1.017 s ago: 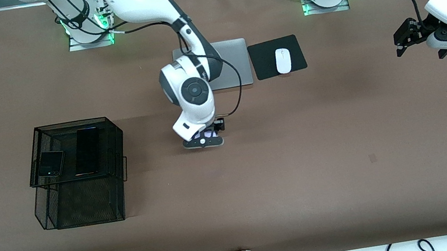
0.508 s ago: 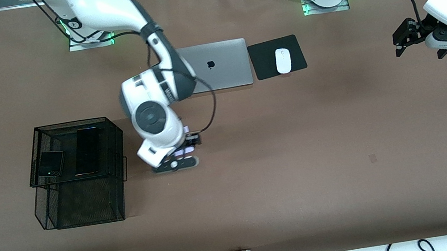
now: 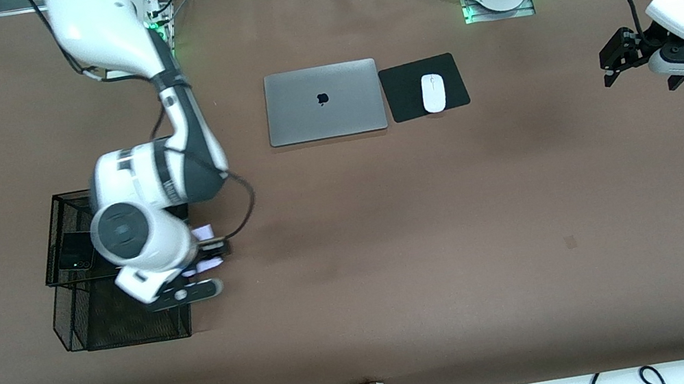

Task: Place phones with both arms
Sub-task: 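Carry the white phone with the right gripper over the mesh basket, then lower the white phone into the basket and open the right gripper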

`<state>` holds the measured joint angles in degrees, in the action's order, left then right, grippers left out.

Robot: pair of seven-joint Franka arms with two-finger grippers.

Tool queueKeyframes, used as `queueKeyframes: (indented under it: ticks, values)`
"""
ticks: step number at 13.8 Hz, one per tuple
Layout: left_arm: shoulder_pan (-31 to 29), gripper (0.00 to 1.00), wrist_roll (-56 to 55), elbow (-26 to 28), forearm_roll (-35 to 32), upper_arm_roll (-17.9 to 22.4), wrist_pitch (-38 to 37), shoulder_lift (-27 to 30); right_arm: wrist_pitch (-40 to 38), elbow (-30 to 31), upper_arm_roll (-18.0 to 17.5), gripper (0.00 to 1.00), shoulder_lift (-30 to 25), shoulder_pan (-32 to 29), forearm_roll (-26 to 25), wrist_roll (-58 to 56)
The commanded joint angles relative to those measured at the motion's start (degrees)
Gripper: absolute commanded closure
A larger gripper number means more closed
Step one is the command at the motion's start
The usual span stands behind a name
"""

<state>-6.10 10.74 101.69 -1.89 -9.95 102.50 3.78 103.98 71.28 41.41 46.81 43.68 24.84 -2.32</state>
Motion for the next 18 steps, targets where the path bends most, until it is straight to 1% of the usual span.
queueKeyframes:
  ticks: [1,4,5,9,10,12,14,17,18]
  values:
    - [-0.2,0.00,0.2,-1.4,-1.2,-0.1,-1.0,-0.4,-1.4,-0.3,-0.6,1.00,-1.5,-6.9,0.2,-8.6]
    - [-0.2,0.00,0.1,-1.6,-1.1,-0.1,-1.0,-0.4,-1.1,-0.5,-0.8,1.00,-1.5,-12.7,0.5,-13.7]
    - [-0.2,0.00,0.2,-2.2,-1.2,-0.2,-1.1,-0.6,-0.5,-0.7,-0.9,1.00,-1.5,-14.0,1.5,-13.9]
    - [-0.2,0.00,0.2,-2.5,-1.2,-0.5,-1.1,-0.6,3.5,-0.8,-1.2,1.00,0.4,-16.5,2.5,-14.2]
    - [-0.2,0.00,0.2,-2.5,-1.2,-0.6,-1.2,-0.5,5.9,-0.7,-1.2,1.00,1.1,-16.7,2.7,-14.2]
    - [-0.2,0.00,0.1,-2.7,-1.2,-0.7,-1.9,-0.5,10.0,-0.7,-3.2,1.00,2.8,-18.1,2.8,-14.0]
    - [-0.1,0.00,0.1,-3.1,-1.1,-0.8,-1.9,-0.6,12.2,-0.9,-6.7,1.00,3.0,-20.7,3.1,-13.9]
    - [0.0,0.00,0.0,-3.2,-1.0,-0.7,-2.6,-0.6,15.3,-0.8,-8.9,1.00,4.0,-21.4,3.3,-12.5]
    - [-0.1,0.00,-0.1,-3.2,-0.7,-0.7,-2.6,-0.6,16.2,-0.8,-9.1,1.00,4.3,-21.4,3.3,-11.4]
